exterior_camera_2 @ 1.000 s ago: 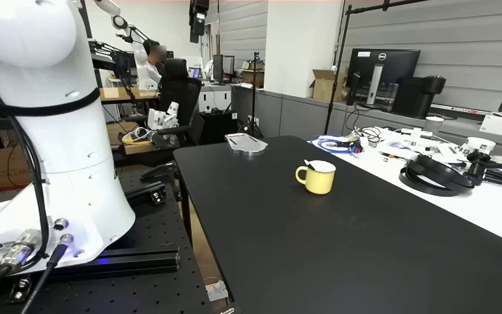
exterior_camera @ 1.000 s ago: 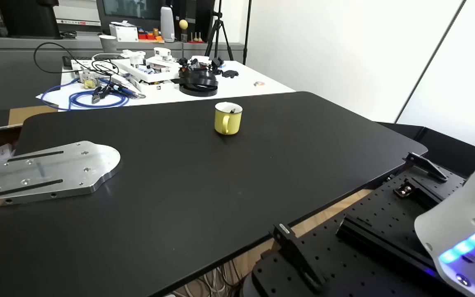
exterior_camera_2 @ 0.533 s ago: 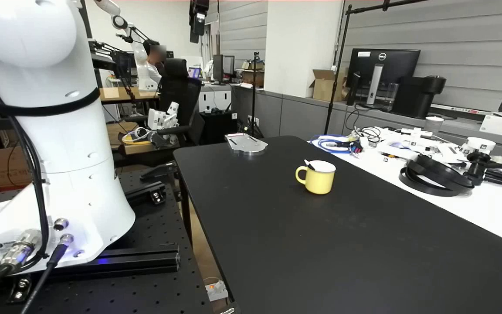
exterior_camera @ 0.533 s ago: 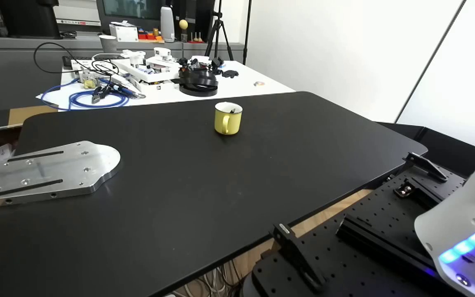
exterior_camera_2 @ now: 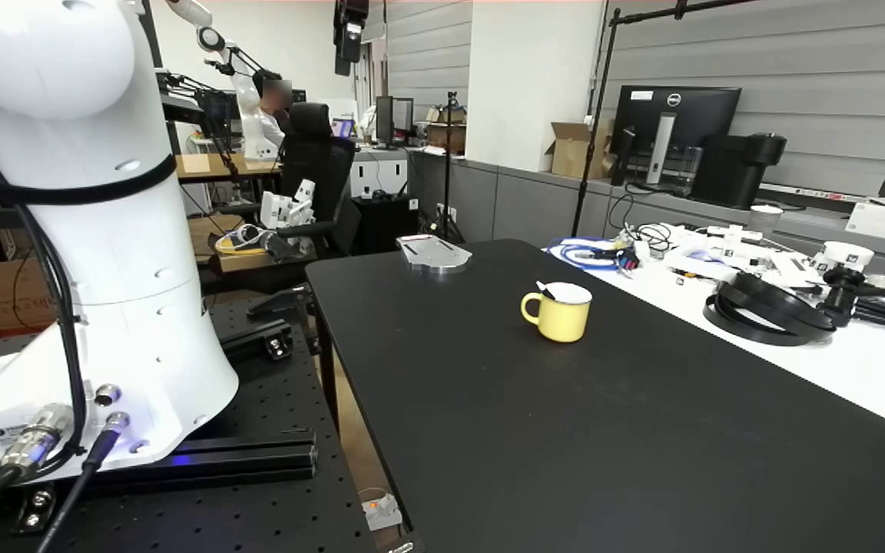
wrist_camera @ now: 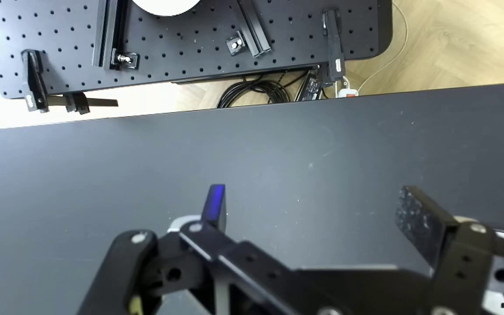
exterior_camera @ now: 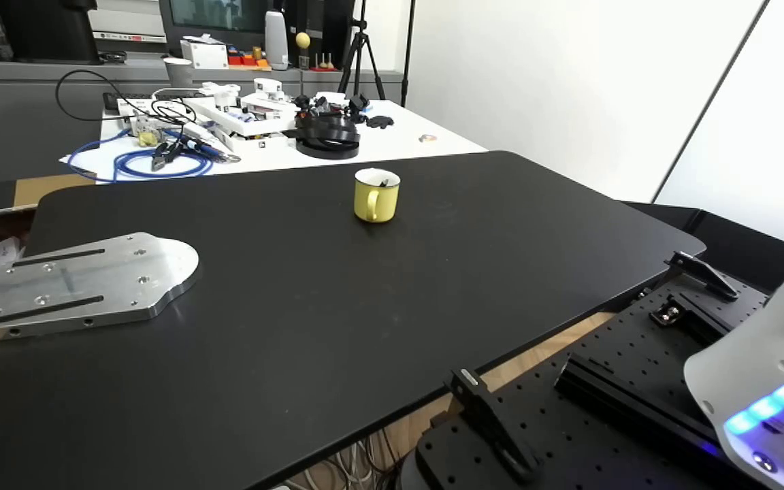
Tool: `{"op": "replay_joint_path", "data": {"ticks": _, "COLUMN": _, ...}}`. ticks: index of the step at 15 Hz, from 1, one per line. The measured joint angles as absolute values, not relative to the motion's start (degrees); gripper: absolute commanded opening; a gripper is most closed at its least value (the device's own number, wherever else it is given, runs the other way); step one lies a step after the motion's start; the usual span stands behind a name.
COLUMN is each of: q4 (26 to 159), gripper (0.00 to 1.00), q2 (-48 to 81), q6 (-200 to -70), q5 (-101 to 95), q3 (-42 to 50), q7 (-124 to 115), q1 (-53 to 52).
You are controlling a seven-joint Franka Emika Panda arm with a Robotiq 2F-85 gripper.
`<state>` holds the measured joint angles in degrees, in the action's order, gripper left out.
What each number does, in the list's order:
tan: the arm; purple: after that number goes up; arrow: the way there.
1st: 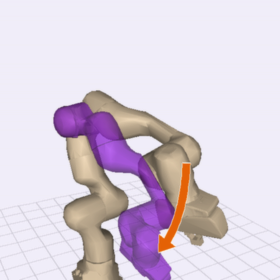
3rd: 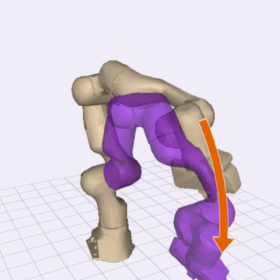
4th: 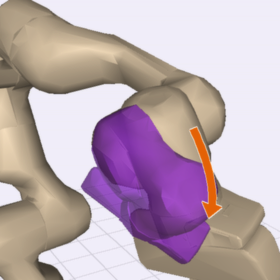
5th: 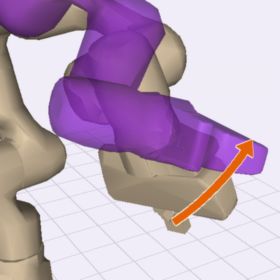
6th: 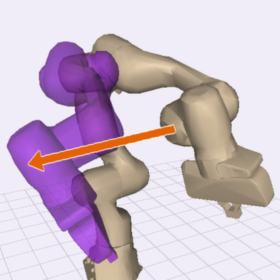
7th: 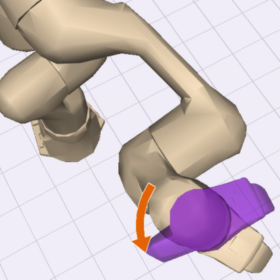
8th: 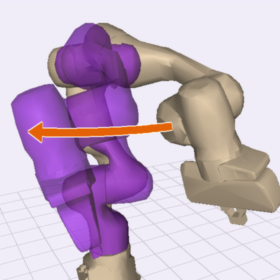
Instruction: Remove the pen from the yellow mug cup and put it on the table
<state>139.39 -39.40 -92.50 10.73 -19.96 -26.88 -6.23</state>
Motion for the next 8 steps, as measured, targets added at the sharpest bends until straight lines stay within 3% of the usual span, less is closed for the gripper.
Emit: {"op": "replay_joint_path", "data": {"ticks": 8, "q4": 138.85, "gripper": 1.00, "q2": -38.26, "q6": -92.87, "q5": 4.81, "q3": -20.10, "q7": -26.89, "q1": -5.54}}
